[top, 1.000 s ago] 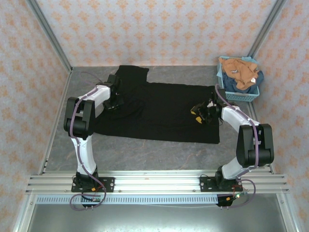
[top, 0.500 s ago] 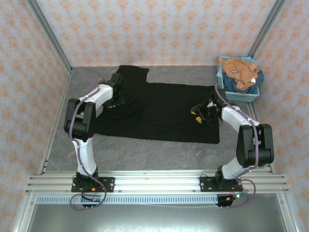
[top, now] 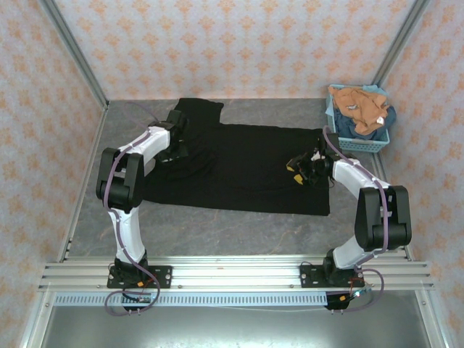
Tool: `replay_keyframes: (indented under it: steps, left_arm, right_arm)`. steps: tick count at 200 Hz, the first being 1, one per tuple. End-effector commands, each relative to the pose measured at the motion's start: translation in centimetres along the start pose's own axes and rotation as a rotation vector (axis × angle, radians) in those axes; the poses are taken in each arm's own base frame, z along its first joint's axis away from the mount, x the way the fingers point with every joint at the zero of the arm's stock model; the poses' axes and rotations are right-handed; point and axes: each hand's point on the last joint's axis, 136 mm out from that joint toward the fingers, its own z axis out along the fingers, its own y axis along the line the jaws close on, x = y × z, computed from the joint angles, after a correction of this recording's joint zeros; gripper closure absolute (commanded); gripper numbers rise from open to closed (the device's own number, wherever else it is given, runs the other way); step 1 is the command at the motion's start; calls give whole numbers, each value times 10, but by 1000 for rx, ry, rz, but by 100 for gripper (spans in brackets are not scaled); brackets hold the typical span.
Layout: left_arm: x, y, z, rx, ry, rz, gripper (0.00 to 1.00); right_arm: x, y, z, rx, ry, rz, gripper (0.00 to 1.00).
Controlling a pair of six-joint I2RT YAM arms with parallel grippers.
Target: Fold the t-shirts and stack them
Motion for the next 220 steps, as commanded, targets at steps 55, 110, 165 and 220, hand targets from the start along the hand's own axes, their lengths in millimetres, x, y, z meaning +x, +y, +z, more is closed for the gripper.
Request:
replay_keyframes:
  steps: [55, 110, 165, 220]
  left_arm:
    - [-27, 8, -43, -47, -82, 7, 100]
    - [-41, 3, -43, -64, -86, 19, 100]
    - [-32, -9, -27, -18, -27, 41, 87]
    - [-23, -13, -20, 7, 2, 49, 73]
  right_arm:
    - [0, 8, -2, -22, -6, -16, 54]
    - [0, 9, -2, -22, -6, -18, 54]
    - [1, 7, -2, -18, -5, -17, 54]
    - [1, 7, -1, -17, -4, -18, 54]
